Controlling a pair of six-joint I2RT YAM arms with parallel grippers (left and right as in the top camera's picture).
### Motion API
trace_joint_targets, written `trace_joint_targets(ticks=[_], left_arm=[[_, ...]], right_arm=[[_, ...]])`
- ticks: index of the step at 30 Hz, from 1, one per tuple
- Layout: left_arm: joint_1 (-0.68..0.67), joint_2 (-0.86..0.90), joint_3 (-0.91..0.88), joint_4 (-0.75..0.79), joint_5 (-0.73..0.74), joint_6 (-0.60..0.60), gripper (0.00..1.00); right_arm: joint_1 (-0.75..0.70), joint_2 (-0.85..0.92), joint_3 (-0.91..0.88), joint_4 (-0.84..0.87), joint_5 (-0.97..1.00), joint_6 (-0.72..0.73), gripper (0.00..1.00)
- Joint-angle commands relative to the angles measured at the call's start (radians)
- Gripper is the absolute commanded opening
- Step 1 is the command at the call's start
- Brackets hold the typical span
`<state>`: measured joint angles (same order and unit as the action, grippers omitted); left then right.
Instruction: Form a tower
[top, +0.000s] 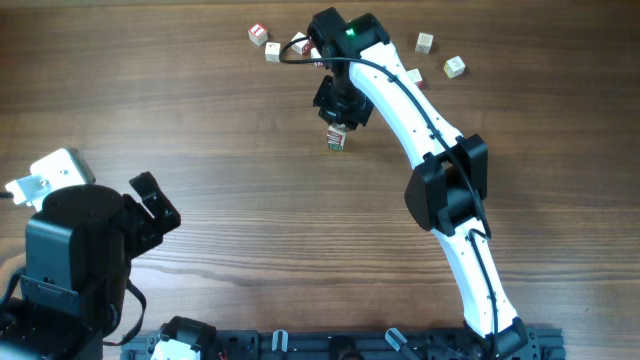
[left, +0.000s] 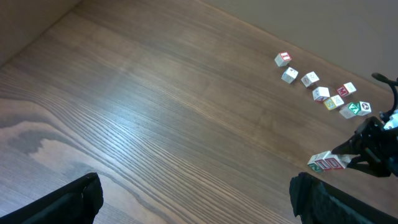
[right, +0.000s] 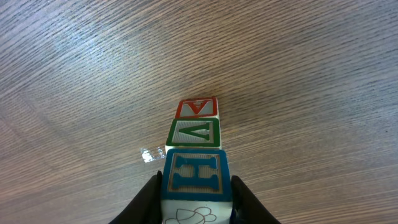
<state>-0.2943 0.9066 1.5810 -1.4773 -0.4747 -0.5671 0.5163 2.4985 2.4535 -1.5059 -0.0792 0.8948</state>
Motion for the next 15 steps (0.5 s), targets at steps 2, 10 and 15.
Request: trace_joint_targets(ticks=[2,10,15], left_arm=[[0.005,0.0,0.001,0.002,-0.013,-0.017,1.0],[0.005,0.0,0.001,0.002,-0.013,-0.017,1.0],[0.005,0.0,0.001,0.002,-0.013,-0.017,1.0]], right_arm=[[0.001,0.011,-0.011,-0.002,-0.012,-0.004,0.5],[0.0,0.011,-0.011,0.002,-0.011,-0.001,0.99],[0.0,0.025,-0.011,0.005,0.008,-0.004,0.99]])
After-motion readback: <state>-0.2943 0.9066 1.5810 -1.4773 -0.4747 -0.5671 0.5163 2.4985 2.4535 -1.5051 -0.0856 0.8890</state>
